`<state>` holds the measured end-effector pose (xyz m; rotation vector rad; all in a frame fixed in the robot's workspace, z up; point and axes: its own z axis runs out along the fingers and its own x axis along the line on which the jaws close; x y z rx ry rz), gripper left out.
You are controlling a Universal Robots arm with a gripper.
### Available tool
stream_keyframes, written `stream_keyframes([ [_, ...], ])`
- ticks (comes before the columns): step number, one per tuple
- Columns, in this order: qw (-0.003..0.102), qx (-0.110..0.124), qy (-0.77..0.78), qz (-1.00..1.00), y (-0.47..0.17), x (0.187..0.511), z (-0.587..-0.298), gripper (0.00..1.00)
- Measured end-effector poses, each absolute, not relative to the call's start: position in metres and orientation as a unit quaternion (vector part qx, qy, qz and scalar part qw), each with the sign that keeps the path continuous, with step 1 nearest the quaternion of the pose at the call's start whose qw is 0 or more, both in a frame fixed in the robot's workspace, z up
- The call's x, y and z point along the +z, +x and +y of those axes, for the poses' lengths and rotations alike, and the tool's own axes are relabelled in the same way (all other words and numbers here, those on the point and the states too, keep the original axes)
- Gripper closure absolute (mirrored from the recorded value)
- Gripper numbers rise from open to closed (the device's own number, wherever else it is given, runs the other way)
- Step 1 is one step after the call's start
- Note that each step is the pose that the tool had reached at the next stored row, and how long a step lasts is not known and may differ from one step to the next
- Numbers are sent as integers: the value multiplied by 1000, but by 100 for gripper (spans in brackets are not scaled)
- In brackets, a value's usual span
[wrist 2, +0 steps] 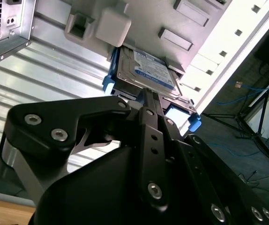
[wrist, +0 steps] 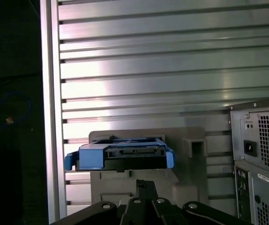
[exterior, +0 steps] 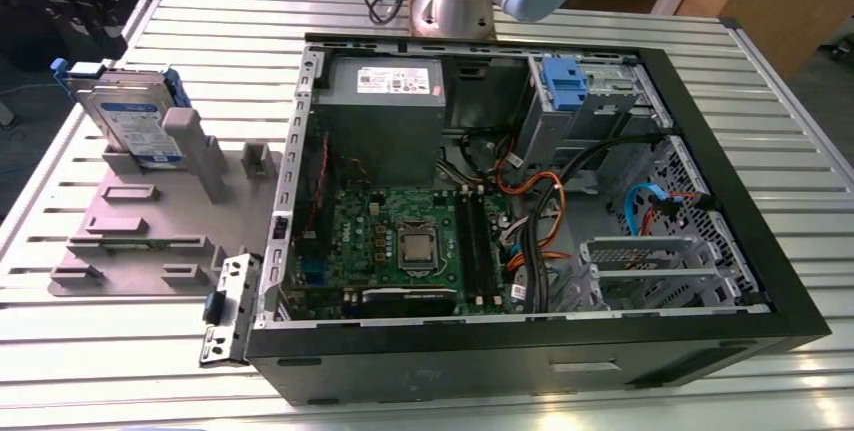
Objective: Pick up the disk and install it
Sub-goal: 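Reach for the disk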
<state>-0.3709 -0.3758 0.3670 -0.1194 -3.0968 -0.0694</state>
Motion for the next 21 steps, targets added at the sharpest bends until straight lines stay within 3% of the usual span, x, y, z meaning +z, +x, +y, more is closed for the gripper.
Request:
stream_keyframes([
  [6, 16, -27, -38, -999, -372, 364, -376, 89],
  [21, 16, -27, -38, -999, -375, 363, -373, 89],
])
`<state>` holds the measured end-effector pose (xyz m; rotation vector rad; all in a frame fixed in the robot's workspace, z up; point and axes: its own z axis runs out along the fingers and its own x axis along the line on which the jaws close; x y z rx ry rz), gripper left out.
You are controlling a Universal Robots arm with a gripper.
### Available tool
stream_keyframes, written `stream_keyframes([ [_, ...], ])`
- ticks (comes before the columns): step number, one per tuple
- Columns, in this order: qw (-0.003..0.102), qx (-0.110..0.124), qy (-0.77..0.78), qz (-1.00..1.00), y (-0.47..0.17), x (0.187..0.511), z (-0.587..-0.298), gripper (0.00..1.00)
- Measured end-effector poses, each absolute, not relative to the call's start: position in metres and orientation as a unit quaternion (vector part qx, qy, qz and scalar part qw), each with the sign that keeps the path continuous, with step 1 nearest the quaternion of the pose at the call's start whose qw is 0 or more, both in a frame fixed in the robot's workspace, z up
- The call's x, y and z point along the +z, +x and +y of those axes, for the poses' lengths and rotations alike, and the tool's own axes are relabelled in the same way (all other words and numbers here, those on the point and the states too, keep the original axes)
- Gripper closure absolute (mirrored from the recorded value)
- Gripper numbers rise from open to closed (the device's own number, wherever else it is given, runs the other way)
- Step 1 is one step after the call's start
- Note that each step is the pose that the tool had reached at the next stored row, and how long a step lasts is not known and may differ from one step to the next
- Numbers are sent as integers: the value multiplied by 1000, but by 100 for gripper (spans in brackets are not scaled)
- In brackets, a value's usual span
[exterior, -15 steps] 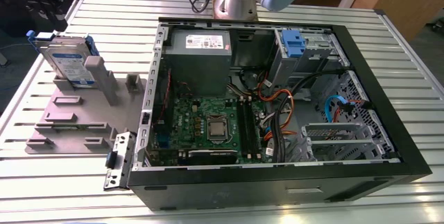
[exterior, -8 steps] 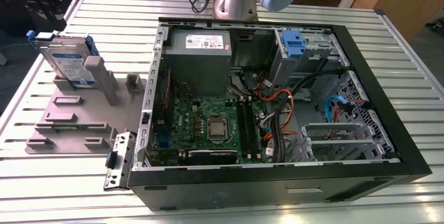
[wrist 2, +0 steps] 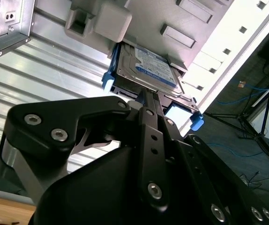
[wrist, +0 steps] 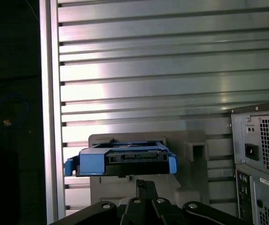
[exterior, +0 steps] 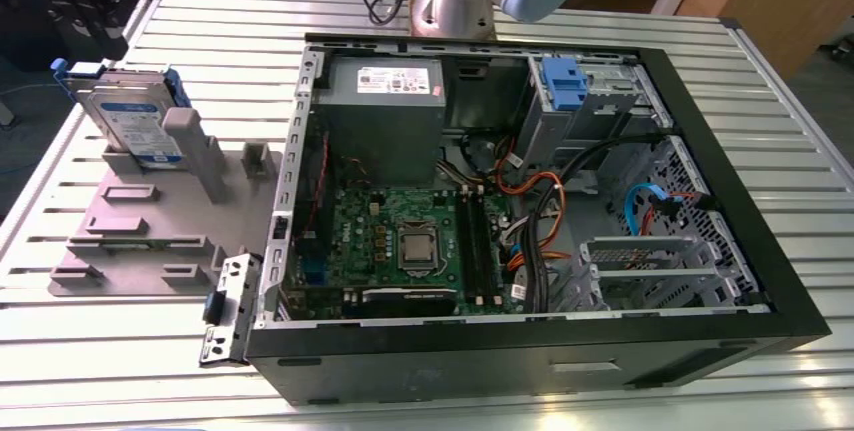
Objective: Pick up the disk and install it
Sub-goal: 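Reach for the disk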
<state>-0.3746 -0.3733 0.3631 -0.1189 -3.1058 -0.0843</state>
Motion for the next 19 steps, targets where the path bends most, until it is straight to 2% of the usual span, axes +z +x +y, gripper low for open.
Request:
stream_keyframes([
  [19, 16, -27, -38, -999, -379, 363, -373, 89],
])
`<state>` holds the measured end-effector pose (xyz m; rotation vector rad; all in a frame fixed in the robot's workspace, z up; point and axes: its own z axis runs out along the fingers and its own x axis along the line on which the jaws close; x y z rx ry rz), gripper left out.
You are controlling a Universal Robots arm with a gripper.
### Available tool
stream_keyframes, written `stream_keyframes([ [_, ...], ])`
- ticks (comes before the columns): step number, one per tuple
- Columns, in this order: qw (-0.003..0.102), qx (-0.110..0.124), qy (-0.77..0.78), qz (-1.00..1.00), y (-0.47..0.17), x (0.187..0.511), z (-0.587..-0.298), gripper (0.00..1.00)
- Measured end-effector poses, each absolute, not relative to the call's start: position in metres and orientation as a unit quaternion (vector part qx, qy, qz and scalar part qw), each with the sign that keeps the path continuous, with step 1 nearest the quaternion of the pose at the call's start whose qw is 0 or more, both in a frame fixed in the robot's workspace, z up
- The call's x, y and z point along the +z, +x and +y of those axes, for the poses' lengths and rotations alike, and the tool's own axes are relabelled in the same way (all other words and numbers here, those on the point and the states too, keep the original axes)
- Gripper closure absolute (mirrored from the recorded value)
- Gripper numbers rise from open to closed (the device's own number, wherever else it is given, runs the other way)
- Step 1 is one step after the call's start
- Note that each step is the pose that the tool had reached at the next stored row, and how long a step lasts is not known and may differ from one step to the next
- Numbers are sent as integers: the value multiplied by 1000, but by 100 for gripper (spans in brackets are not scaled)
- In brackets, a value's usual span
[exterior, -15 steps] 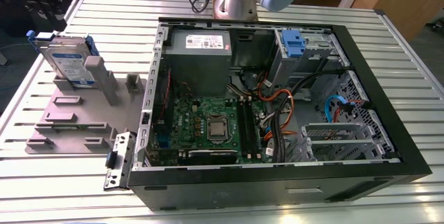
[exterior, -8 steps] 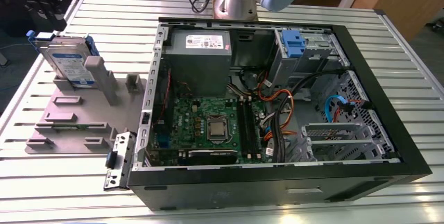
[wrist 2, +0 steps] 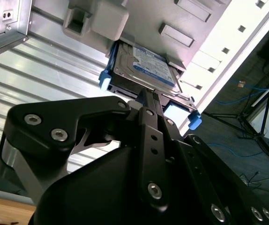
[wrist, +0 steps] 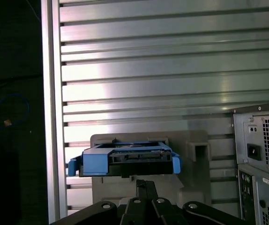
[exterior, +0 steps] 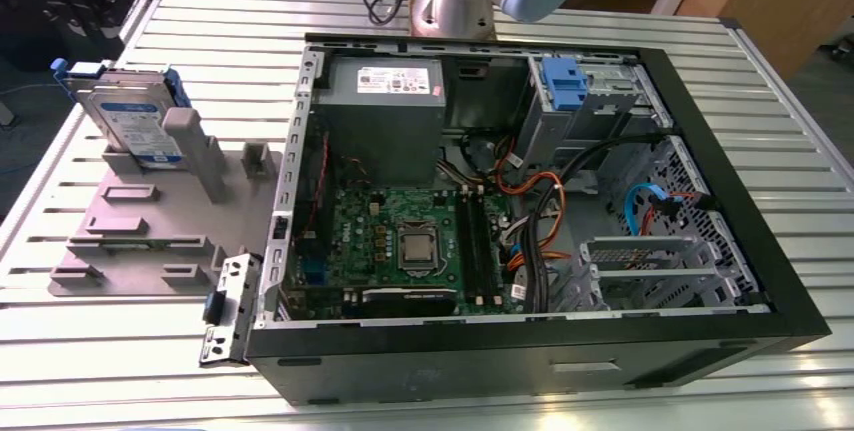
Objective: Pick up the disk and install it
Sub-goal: 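Reach for the disk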
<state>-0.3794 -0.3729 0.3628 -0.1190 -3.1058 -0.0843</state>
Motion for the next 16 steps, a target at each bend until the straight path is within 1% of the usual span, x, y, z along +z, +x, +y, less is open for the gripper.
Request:
stream_keyframes([
  [14, 16, -27, -38, -999, -390, 357, -369, 89],
  [15, 16, -27, -39, -999, -398, 348, -360, 89],
  [16, 16, -25, -39, -999, -398, 350, -360, 89],
])
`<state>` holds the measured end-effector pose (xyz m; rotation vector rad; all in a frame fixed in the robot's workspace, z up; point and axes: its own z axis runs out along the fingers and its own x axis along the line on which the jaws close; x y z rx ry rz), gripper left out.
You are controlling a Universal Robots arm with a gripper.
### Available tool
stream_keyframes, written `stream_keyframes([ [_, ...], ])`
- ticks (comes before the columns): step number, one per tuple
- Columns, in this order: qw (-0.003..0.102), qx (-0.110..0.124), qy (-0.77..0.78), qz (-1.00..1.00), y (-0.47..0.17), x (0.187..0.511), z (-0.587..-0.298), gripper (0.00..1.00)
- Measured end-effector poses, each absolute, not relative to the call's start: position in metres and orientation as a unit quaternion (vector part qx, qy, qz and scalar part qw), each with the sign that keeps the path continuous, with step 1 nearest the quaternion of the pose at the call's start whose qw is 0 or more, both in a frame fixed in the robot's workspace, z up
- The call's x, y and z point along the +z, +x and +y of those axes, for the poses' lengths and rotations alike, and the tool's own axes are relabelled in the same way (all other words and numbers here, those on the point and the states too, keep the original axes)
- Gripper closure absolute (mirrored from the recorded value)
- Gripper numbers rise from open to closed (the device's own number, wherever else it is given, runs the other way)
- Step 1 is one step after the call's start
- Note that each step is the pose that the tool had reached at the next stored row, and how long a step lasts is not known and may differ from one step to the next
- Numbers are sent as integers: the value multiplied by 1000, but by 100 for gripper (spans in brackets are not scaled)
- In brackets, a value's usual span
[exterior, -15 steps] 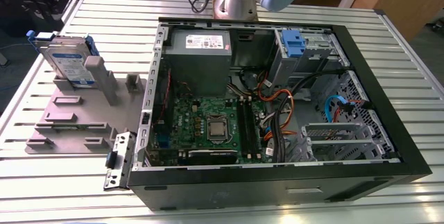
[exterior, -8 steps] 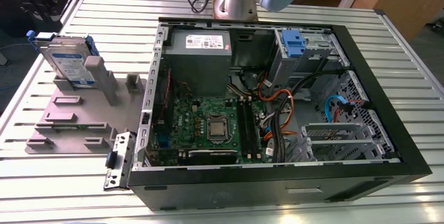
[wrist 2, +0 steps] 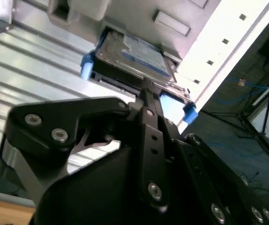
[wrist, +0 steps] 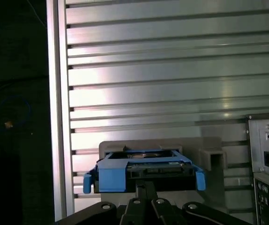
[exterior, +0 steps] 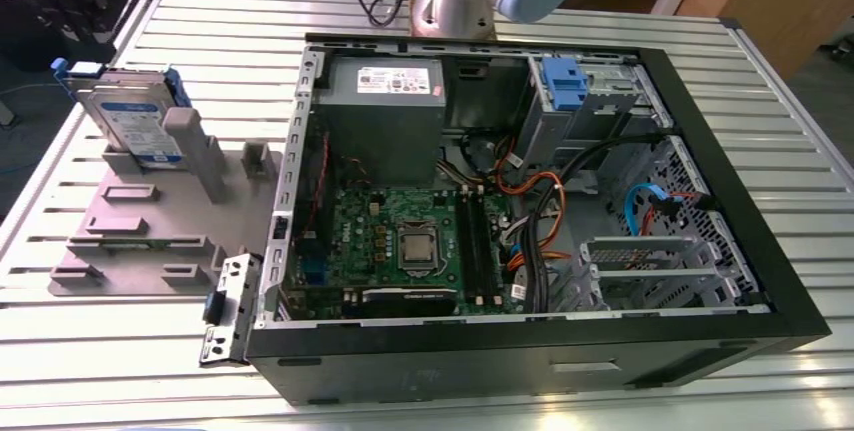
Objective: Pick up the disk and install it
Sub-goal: 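Reach for the disk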
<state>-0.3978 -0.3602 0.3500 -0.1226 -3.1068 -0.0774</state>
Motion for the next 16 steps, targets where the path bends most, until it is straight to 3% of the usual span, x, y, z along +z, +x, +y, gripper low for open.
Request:
stream_keyframes([
  [8, 16, -25, -40, -999, -397, 383, -360, 89],
  [16, 12, -25, -41, -999, -398, 375, -360, 89],
])
